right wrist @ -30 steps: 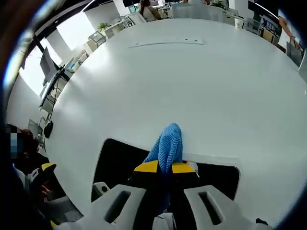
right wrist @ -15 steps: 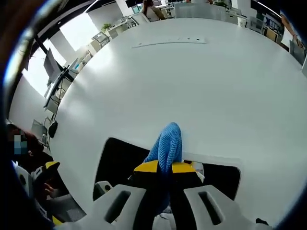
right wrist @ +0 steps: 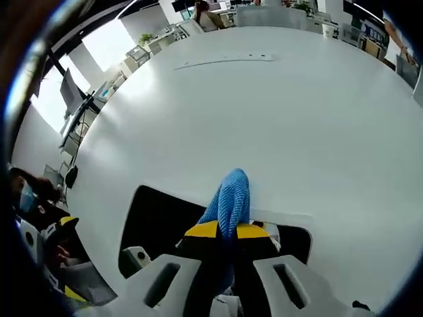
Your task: Wipe the mirror surface with the cleaning cloth until all visible marks leave the cleaned area.
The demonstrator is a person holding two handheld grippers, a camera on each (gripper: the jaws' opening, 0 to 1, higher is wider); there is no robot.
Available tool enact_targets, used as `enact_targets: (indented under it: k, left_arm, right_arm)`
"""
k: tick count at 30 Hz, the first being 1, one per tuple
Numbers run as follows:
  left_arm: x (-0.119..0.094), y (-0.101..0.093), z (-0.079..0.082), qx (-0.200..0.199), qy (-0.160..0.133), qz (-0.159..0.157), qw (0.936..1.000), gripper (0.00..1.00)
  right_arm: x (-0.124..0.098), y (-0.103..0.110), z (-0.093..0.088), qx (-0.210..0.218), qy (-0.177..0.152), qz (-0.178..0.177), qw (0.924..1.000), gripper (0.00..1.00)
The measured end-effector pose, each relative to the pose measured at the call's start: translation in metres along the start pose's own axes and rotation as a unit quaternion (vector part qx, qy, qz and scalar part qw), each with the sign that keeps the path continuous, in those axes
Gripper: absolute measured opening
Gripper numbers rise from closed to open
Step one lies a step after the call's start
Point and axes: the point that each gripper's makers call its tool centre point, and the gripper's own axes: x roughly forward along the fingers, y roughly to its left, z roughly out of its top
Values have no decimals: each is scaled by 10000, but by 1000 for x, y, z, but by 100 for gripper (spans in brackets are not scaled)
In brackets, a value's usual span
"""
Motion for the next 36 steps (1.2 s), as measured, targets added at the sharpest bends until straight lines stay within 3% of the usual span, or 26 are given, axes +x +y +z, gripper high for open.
enact_targets:
  k: [18, 23, 27, 36]
  left_arm:
    - [0, 0, -1, 14, 36, 9, 10000, 97]
    - [-1, -2, -1, 24, 60, 1, 10000, 97]
    - [-2, -3, -2, 25, 85, -10, 10000, 97]
    - [-3, -3, -1, 33, 92, -7, 10000, 96]
  right_arm:
    - [-8, -24, -3, 28, 55, -123, 9999, 2]
    - [-6, -21, -4, -152, -28, -218, 9996, 2]
    - [-6, -23, -4, 86, -44, -218, 9997, 2]
    - [-9, -19, -12, 128, -98, -250, 9996, 1]
